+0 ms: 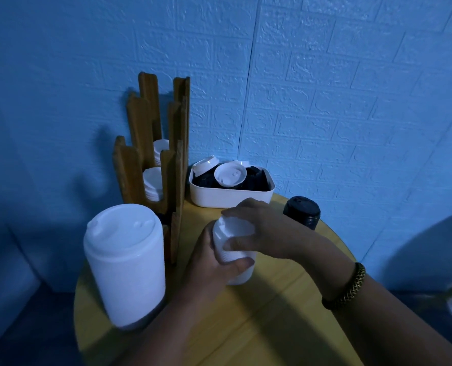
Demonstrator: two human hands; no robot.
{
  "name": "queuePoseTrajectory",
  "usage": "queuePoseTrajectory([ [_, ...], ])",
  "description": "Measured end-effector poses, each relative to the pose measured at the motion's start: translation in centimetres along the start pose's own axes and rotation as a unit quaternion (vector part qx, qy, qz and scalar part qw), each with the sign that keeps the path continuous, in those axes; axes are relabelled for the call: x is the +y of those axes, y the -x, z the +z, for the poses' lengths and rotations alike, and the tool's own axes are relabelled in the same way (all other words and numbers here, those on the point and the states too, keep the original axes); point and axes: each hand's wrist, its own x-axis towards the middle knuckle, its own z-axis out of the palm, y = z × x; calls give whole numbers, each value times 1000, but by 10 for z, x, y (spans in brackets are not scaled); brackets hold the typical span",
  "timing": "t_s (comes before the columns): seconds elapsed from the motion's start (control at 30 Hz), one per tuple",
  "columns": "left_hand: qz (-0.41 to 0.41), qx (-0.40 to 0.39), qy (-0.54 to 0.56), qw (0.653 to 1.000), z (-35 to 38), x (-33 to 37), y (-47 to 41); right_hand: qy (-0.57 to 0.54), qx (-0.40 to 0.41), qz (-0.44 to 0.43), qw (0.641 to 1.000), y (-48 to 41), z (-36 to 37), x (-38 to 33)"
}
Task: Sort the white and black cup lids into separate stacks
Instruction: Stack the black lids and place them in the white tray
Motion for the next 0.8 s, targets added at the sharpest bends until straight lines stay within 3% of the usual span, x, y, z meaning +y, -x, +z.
queuePoseTrajectory([
  [0.13,-10,-6,-1,1000,3,5,-3,123,62,26,990,0,16,-8],
  [0.2,-7,-7,-4,1000,3,3,-3,131,69,9,989,1,20,-8],
  [0.33,12,7,-28,1000,1,0,2,-108,-3,-10,994,4,17,12],
  [0.37,15,9,-33,999,0,0,2,-131,9,-11,991,4,20,14],
  [0.47,19,19,-45,999,1,2,-6,-55,96,9,994,0,35,6],
  [0.53,14,18,-48,999,1,3,-8,-39,93,0,995,0,40,5],
  [0.63,21,23,-32,999,0,-2,-5,-203,26,2,979,-3,19,10],
  [0.7,18,28,-16,999,-1,-7,-4,-269,100,25,958,-18,-1,20],
  [0.73,17,24,-11,1000,-1,-7,-5,-235,151,41,959,-34,-7,29],
  [0.8,13,15,-4,1000,-1,-6,-5,-121,180,105,970,-68,-12,49],
])
